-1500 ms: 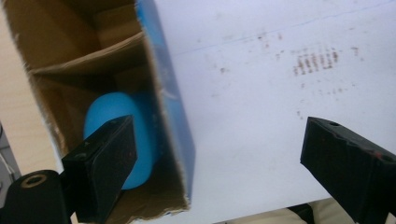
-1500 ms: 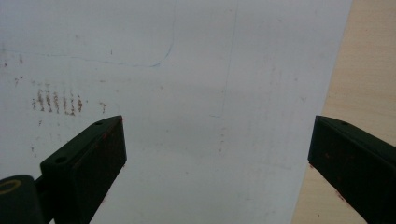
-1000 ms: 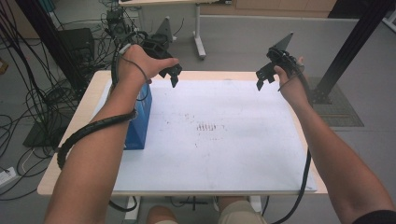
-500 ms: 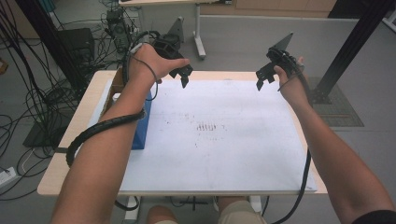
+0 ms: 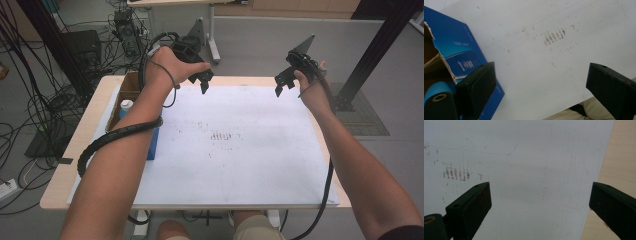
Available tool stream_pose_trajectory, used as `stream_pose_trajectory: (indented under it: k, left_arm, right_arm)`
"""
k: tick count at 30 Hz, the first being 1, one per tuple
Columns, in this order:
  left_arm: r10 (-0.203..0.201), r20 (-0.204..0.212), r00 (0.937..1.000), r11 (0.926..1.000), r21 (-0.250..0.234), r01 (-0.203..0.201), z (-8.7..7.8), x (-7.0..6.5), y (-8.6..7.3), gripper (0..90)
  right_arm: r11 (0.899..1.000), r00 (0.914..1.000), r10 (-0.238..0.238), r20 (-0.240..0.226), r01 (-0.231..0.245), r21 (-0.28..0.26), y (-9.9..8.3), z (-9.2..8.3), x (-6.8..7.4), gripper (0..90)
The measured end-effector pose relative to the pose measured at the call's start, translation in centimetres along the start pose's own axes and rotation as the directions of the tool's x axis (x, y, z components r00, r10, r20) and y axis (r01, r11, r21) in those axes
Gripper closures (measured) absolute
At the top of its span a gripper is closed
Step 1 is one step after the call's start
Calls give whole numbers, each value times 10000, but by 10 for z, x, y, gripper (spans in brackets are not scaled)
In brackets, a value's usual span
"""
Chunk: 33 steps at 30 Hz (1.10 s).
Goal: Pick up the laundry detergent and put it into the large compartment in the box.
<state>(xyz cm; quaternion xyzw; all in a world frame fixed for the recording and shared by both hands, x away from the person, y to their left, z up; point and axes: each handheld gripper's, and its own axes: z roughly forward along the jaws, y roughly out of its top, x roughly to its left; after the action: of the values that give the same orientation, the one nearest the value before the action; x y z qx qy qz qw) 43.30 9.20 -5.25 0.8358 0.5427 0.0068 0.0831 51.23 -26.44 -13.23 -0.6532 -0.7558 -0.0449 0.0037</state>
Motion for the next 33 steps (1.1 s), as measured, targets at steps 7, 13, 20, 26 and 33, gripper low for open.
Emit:
stream_pose_trajectory:
  k: [7,13,20,26,33]
  left_arm:
    - [26,24,10000,10000,30,-26,1,0,0,100]
    - [33,40,10000,10000,17,-33,1,0,0,100]
    - [24,50,10000,10000,18,-25,2,2,-1,100]
    - [-4,42,10000,10000,25,4,2,3,-1,100]
    - [34,48,10000,10000,-21,-34,2,3,-2,102]
  right_arm:
    - [10000,10000,13,-17,-13,2,-1,0,1,42]
    - [10000,10000,-2,5,2,-7,-1,0,0,42]
    - [10000,10000,7,-18,-7,1,0,0,1,42]
    - [10000,10000,-29,-3,29,26,0,0,2,42]
    - [10000,10000,1,35,-1,-36,-2,-1,3,42]
